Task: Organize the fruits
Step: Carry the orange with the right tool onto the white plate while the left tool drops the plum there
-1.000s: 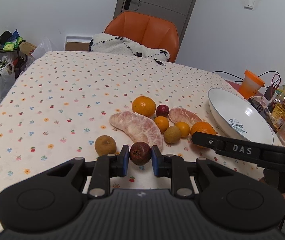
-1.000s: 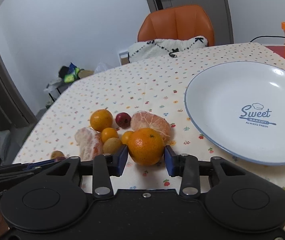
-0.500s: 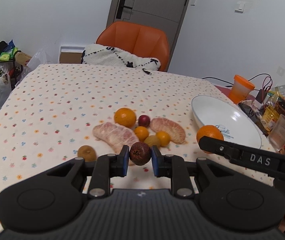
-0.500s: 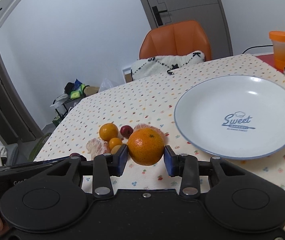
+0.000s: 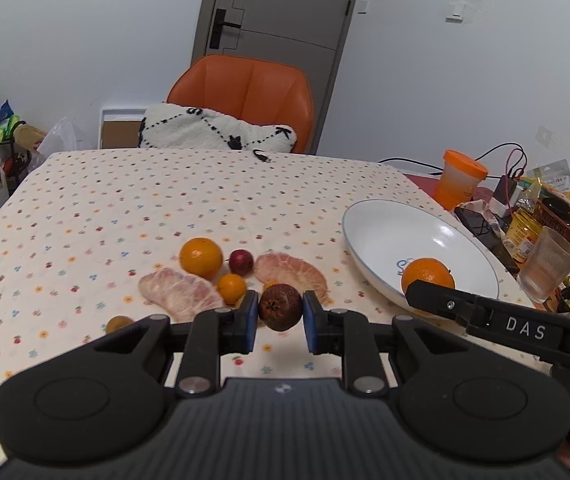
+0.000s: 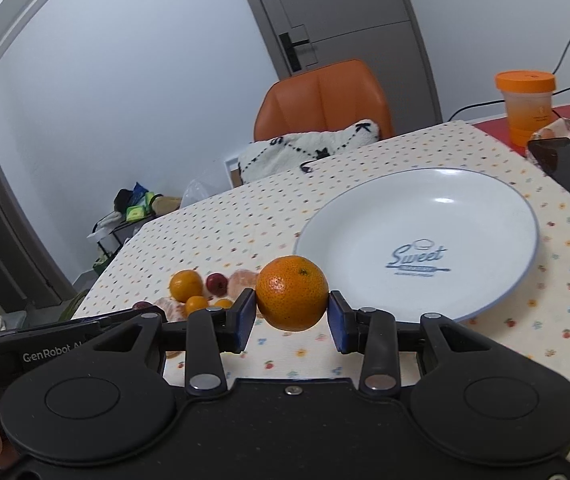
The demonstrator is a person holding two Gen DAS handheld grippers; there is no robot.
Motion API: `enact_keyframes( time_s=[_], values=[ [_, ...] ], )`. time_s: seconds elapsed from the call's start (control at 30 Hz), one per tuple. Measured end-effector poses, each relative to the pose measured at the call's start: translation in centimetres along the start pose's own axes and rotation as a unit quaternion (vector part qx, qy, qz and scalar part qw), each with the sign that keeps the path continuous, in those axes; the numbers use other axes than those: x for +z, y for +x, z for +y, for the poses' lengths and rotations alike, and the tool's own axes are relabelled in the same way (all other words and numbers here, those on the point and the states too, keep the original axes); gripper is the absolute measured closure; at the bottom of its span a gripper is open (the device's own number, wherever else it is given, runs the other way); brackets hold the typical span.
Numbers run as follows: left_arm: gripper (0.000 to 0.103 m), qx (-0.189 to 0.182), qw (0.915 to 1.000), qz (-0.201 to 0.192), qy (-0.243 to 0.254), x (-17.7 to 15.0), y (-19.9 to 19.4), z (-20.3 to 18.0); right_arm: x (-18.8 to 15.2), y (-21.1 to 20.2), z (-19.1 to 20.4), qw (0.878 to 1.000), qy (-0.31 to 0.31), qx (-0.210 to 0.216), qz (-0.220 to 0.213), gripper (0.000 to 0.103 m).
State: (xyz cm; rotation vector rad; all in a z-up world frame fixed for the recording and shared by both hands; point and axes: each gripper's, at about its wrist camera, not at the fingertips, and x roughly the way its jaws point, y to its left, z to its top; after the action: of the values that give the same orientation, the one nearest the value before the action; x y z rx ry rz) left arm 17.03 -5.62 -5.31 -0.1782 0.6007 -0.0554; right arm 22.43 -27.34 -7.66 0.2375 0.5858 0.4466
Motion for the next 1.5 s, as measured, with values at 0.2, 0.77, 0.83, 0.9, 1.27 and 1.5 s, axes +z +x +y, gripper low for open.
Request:
enact_keyframes(
  time_s=[0.2, 0.77, 0.83, 0.9, 1.27, 1.5],
  values=[
    [0.081, -0.006, 0.9999, -0.002, 0.01, 0.3, 0.3, -1.4, 0.1, -0.6, -1.4, 1.0, 0.008, -0.012, -0.006, 0.066],
    [0.081, -0.024, 0.9994, 0.003, 0.024, 1.0, 3.2, -5.5, 0.7, -1.0, -4.9, 0.998, 0.022, -0.053, -0.015, 0.066],
    [0.081, -0.024, 0.9994, 0.002, 0.026, 1.2, 3.6, -6.0, 0.7, -0.6, -5.1, 0.998, 0.023, -0.055, -0.013, 0.066],
    [0.081, -0.024, 0.9993, 0.002, 0.028, 1.4, 4.0, -6.4, 0.8, -0.3, -5.2, 0.998, 0.023, -0.058, -0.011, 0.066],
    [0.081, -0.023, 0.9992, 0.007, 0.033, 2.2, 6.5, -7.9, 0.9, 0.0, -5.7, 0.997, 0.026, -0.064, -0.017, 0.061],
    [0.081, -0.031, 0.9989, 0.015, 0.033, 2.1, 7.5, -8.8, 0.6, -0.7, -5.9, 0.997, 0.034, -0.059, -0.02, 0.061]
  ],
)
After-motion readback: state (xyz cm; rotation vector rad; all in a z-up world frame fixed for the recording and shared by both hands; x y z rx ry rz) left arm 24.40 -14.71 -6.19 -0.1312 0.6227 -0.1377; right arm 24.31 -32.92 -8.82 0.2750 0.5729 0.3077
